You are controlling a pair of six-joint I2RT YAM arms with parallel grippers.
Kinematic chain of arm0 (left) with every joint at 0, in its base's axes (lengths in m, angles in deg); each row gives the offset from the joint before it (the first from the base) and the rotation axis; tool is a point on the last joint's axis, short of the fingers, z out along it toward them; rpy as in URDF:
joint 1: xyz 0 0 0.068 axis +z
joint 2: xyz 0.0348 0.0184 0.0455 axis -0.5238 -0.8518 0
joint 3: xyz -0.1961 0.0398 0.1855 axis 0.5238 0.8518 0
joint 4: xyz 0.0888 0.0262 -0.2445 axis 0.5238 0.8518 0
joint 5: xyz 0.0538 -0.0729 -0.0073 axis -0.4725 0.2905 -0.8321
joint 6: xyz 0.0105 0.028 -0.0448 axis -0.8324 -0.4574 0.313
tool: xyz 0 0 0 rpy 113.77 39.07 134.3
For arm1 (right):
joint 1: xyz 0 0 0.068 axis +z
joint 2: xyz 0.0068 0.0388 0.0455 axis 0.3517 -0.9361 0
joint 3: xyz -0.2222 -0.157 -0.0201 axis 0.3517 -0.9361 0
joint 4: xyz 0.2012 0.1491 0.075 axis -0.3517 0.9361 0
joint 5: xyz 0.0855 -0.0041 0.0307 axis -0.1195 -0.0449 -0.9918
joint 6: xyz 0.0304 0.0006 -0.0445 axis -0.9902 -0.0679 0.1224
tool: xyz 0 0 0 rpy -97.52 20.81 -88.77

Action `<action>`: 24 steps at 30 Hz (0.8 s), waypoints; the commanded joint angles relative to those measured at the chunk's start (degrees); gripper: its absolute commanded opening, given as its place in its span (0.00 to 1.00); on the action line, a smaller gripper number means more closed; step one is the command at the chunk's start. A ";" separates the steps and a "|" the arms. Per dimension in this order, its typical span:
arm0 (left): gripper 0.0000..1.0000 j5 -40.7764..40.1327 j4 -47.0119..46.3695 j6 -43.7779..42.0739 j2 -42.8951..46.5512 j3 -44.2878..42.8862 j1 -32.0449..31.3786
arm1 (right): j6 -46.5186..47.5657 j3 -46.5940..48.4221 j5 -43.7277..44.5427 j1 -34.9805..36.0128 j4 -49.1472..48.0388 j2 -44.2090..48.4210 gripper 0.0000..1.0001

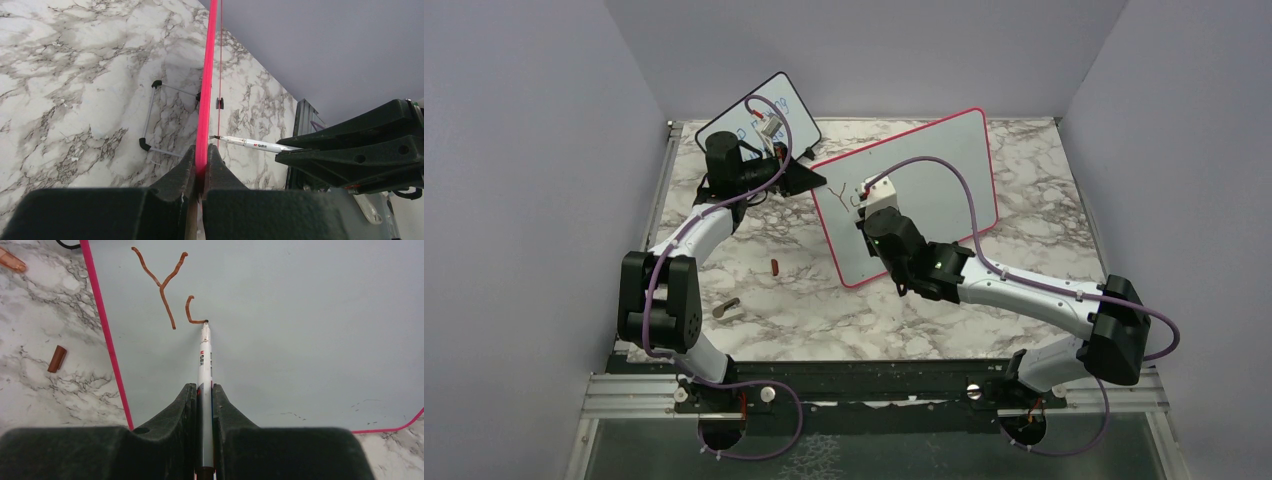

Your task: Write a sentence on the whiteboard

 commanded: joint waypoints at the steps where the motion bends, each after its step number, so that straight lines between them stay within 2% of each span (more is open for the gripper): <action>1: 0.00 1.46 1.49 -1.25 -1.19 -0.24 -0.84 | 0.38 -0.39 2.87 -0.46 -1.82 0.97 0.01; 24: 0.00 1.64 1.49 -1.25 -1.27 -0.22 -0.86 | 2.51 0.59 1.17 -0.90 -6.46 -0.77 0.01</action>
